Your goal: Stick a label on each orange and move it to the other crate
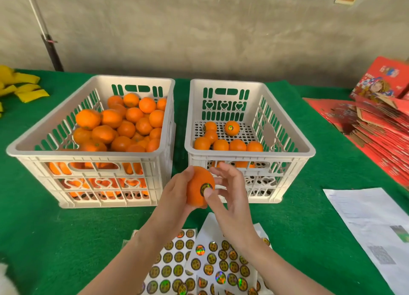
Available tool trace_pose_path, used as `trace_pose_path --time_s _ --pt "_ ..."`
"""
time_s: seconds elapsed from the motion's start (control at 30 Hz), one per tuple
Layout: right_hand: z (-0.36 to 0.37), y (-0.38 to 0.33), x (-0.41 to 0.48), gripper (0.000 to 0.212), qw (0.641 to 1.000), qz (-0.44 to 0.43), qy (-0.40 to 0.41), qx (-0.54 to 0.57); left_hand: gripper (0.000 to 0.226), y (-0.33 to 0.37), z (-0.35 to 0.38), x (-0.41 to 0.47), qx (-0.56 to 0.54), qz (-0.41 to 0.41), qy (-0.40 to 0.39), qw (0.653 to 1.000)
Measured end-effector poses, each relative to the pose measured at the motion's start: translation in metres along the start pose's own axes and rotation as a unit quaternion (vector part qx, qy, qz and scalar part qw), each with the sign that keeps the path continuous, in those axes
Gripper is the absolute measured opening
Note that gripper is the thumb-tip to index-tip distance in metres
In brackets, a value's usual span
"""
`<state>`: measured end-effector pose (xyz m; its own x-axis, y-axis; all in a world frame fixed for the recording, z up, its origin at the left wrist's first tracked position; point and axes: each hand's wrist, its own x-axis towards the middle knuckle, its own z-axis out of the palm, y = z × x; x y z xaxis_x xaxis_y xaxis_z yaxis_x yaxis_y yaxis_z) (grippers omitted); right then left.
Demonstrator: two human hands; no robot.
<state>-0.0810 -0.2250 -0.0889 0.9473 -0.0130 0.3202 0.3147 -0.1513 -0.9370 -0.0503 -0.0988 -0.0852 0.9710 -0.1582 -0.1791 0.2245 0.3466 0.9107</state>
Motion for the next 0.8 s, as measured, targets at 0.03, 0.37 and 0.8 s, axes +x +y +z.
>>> trace_pose_path --time_s 0.03,0.37,0.8 --pt "0.001 -0.003 0.002 0.058 0.999 -0.012 -0.032 -0.024 0.057 0.004 0.001 0.0 0.01 0.007 -0.006 1.0" --pt "-0.018 -0.032 0.135 0.083 0.988 -0.036 -0.01 -0.153 0.031 0.096 -0.035 0.089 0.52 0.243 0.148 0.806" --pt "-0.064 0.137 0.312 0.053 0.794 0.182 -0.171 -0.554 0.018 0.064 -0.088 0.171 0.741 0.108 0.14 0.647"
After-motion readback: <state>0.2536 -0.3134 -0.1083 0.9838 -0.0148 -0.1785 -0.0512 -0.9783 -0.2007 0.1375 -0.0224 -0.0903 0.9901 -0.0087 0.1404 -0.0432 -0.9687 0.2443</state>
